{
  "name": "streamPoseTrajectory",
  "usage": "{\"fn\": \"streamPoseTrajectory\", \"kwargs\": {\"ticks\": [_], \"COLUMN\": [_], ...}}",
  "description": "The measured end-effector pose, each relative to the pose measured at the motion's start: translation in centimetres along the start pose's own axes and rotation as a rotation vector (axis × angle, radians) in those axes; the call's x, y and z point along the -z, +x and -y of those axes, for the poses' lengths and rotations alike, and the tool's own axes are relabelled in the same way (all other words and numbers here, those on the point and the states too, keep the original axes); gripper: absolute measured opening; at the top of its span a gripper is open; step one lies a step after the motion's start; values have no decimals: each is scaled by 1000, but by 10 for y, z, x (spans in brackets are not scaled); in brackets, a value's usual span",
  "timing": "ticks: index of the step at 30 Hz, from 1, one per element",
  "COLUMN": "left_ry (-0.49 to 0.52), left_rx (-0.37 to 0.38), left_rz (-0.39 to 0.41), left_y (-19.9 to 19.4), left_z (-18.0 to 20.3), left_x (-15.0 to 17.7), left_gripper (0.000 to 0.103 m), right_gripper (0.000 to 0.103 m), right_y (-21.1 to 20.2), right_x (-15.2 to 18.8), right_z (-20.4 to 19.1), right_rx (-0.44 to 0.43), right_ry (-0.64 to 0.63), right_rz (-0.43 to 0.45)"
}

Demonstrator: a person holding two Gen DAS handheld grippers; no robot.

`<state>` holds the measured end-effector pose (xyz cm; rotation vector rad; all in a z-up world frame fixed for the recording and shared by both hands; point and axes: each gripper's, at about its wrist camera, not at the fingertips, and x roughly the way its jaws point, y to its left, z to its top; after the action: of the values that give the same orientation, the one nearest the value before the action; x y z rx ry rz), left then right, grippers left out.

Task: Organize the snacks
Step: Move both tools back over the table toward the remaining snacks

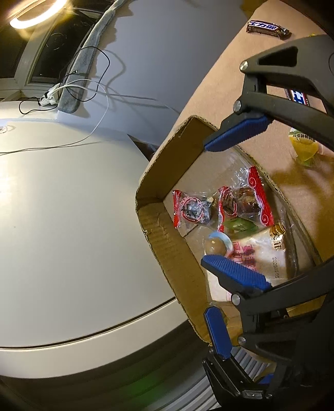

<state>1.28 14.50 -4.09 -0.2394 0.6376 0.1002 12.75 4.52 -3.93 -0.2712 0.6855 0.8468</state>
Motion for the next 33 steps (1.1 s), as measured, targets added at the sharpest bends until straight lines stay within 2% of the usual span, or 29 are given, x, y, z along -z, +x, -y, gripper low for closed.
{"fn": "streamPoseTrajectory", "kwargs": {"ticks": [11,18,24,33], "left_ry": [9,36,48,112], "left_rx": [18,53,89,149], "left_rz": [10,0,-11,-67], "left_y": [-7,-7,-5,5], "left_z": [9,26,44,85], "left_x": [-1,0,1,14], "left_gripper": [59,59,59,59], "right_gripper": [86,86,86,86], "right_y": [-19,-52,-74,-99], "right_x": [1,16,43,98], "right_z": [5,32,68,103], "right_rx": [13,48,91,145], "right_ry": [13,55,113,151], "right_rz": [21,36,21,-27]}}
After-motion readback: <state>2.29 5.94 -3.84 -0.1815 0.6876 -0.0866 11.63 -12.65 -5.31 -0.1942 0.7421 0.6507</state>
